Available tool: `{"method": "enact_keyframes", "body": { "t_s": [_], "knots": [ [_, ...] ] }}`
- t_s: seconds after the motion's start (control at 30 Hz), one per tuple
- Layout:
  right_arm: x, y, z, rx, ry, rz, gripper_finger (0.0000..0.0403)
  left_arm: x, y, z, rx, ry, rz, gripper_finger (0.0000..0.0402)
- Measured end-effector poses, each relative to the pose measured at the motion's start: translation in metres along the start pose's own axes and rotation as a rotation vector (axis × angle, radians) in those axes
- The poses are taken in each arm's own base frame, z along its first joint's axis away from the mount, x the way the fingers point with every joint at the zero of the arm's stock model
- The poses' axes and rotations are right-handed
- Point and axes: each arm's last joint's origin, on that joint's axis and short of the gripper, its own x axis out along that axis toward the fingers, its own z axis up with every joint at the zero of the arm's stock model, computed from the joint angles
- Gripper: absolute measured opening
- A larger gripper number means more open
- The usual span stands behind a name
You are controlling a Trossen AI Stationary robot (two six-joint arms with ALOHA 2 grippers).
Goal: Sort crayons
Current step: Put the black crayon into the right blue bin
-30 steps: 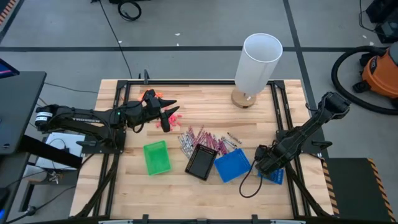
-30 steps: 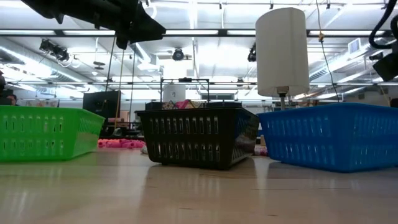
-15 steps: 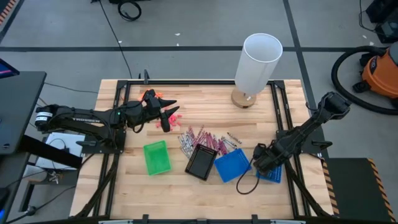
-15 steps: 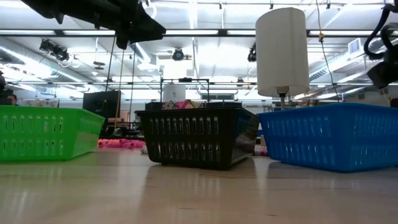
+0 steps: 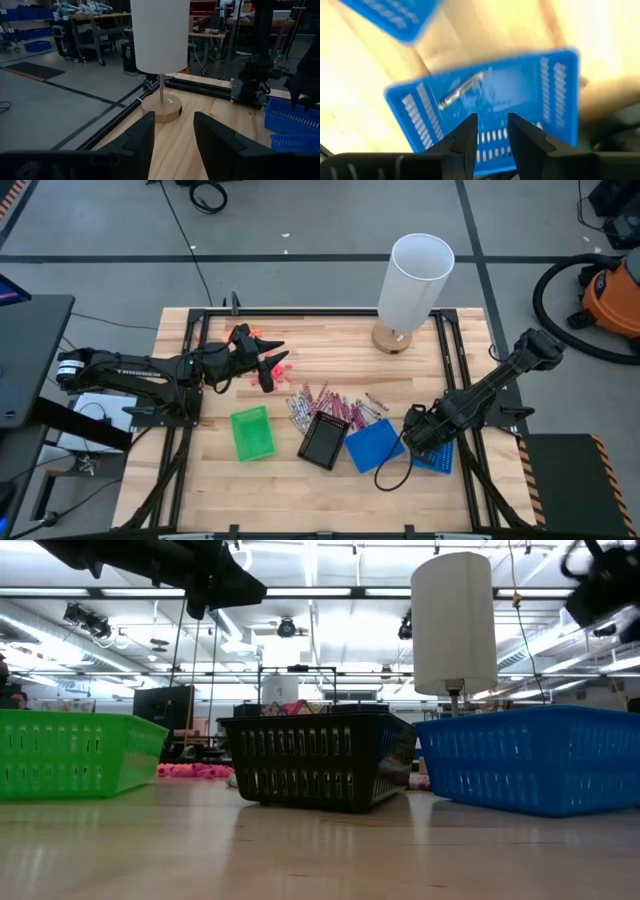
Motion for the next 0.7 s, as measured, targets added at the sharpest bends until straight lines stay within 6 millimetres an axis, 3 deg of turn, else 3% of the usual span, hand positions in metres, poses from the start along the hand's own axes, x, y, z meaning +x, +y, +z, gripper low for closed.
{"method": "enact_keyframes", "body": {
  "t_s": [0.27, 0.7],
  "knots": [
    [-0.027, -0.01, 0.03, -0.035, -0.131, -0.014, 0.0108, 0.0, 0.0, 0.0, 0.0, 0.0, 0.0, 0.0149],
    [-0.031, -0.042, 0.076, -0.054, -0.214, 0.029, 0.0104, -0.004, -0.006, -0.009, 0.058, 0.09, -0.031, 0.0149]
  ]
}}
